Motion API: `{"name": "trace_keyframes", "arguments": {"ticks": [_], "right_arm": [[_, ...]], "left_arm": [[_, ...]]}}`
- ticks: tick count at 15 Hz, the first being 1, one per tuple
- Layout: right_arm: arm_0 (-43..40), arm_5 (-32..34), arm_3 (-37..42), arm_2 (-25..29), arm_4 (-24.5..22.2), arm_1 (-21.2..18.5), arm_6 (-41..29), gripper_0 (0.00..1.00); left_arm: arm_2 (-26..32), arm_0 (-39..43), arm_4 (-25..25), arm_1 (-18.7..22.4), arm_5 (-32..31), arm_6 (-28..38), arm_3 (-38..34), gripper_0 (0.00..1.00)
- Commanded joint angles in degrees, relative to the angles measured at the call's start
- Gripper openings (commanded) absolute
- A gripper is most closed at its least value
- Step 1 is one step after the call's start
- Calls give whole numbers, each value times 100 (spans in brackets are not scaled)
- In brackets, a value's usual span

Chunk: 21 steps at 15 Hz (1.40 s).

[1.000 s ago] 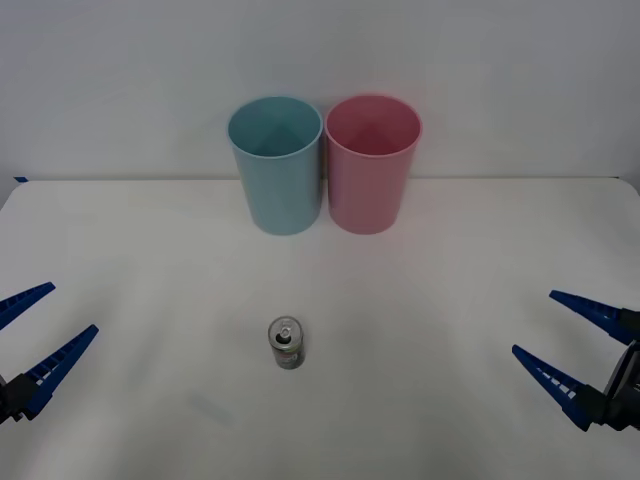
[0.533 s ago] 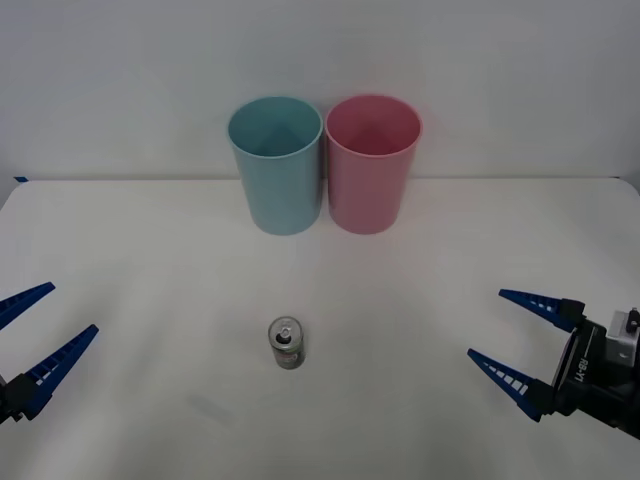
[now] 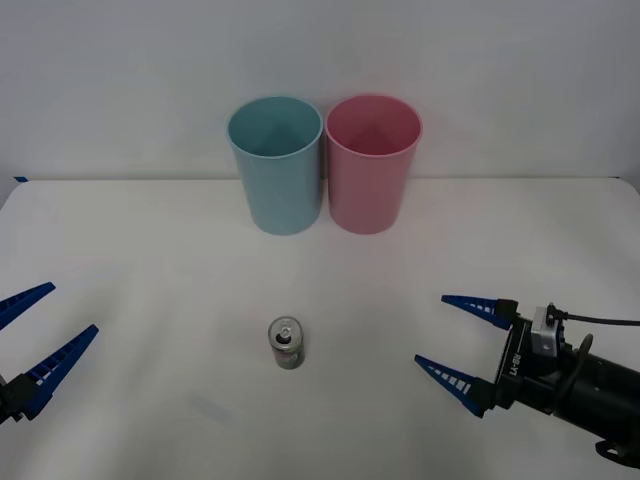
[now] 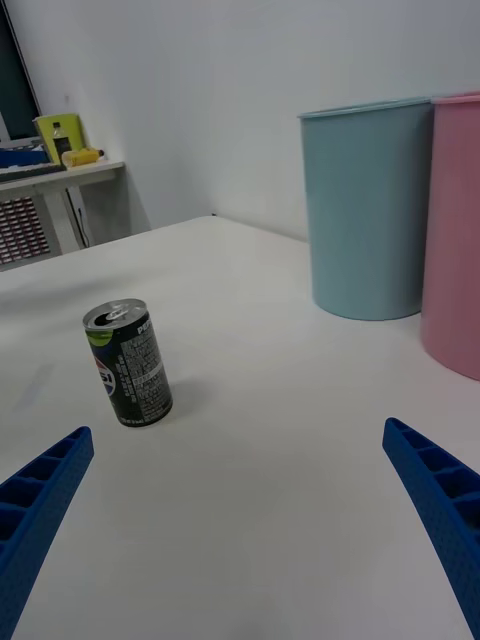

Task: Grasp the object on the table and drop it into the matching bin: aluminum can to the light blue bin, PET bottle to the pink bin.

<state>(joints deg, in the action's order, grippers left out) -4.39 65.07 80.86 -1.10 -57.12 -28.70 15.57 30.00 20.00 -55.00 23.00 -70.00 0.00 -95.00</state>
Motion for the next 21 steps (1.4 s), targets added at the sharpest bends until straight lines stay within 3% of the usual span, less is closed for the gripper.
{"name": "trace_keyframes", "arguments": {"ticks": [1, 6, 18, 21], "right_arm": [[87, -355, 0, -364, 0, 93, 86, 100], [237, -786, 0, -716, -466, 638, 183, 100], [430, -2394, 0, -1973, -1231, 1490, 306, 100], [782, -2315, -659, -2025, -1319, 1763, 350, 100]], "left_arm": [[0, 0, 0, 0, 0, 0, 0, 100], [0, 0, 0, 0, 0, 0, 0, 100], [0, 0, 0, 0, 0, 0, 0, 100], [0, 0, 0, 0, 0, 0, 0, 100]]}}
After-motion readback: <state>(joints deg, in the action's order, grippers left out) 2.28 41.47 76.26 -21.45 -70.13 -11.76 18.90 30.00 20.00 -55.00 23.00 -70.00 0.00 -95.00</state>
